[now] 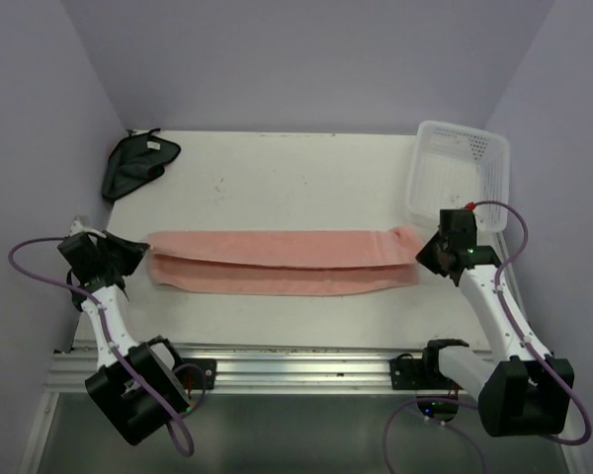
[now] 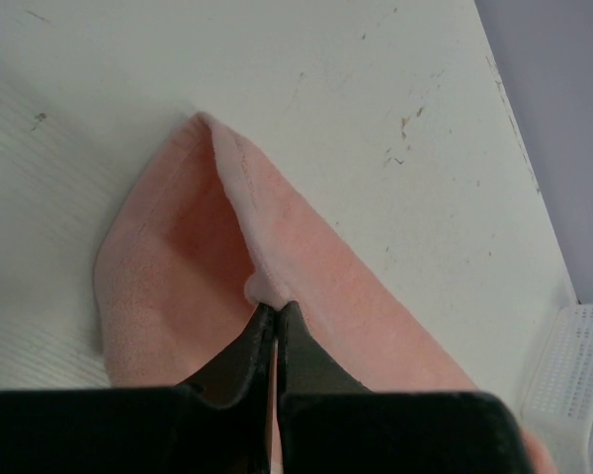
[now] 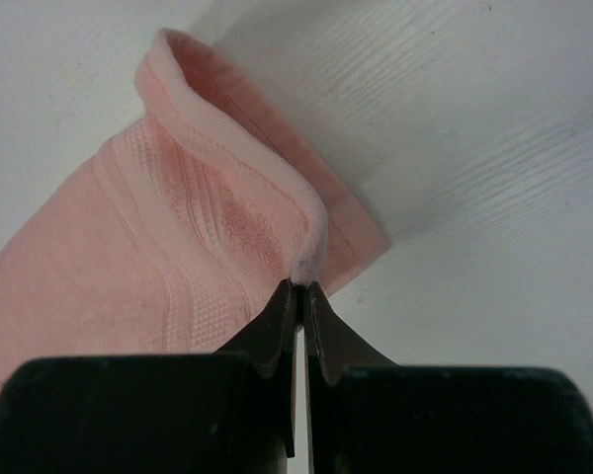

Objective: Roll the towels
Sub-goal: Fold the towel

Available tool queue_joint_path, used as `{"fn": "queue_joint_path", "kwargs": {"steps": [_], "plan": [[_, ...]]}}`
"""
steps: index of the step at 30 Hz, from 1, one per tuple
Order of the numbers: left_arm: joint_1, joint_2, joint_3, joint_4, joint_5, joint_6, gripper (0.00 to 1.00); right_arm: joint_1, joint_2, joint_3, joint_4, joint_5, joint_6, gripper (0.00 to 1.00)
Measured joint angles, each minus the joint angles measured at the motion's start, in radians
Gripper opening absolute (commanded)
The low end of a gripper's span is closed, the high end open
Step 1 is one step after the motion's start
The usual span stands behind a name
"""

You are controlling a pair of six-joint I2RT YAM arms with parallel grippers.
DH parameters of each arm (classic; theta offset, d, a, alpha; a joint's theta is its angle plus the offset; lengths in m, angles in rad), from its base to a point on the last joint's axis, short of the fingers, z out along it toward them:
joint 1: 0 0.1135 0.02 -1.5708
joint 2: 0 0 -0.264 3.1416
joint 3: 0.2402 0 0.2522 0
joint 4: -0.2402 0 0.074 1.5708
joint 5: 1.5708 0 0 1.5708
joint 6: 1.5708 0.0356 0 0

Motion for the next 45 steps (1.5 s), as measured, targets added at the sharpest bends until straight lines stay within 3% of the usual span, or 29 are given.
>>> {"fn": "queue_joint_path", "kwargs": {"steps": [9,23,26,27,29,33,37,45], "plan": [[0.001,-0.088,-0.031,-0.034,-0.074,-0.001,0.0,0.0,-0.058,-0.025,-0.006,0.01,-0.019,0.0],[0.002,-0.09,-0.078,-0.044,-0.087,0.0,0.0,0.0,-0.037,-0.114,0.017,-0.028,-0.031,0.0],[0.003,-0.091,-0.094,-0.045,-0.085,0.0,0.0,-0.001,-0.035,-0.12,0.021,-0.032,-0.035,0.11],[0.003,-0.093,-0.098,-0.047,-0.085,0.0,0.0,-0.001,-0.035,-0.124,0.021,-0.033,-0.038,0.2],[0.003,-0.1,-0.103,-0.046,-0.084,0.0,0.01,-0.001,-0.035,-0.131,0.021,-0.037,-0.041,0.29],[0.004,-0.106,-0.109,-0.046,-0.079,0.0,0.11,-0.001,-0.037,-0.143,0.02,-0.055,-0.046,0.44],[0.005,-0.113,-0.116,-0.045,-0.06,0.012,0.34,-0.001,-0.054,-0.144,0.017,-0.058,-0.047,0.5],[0.005,-0.148,-0.127,-0.046,-0.04,0.017,0.45,-0.001,-0.1,-0.132,-0.005,-0.055,-0.046,0.56]]}}
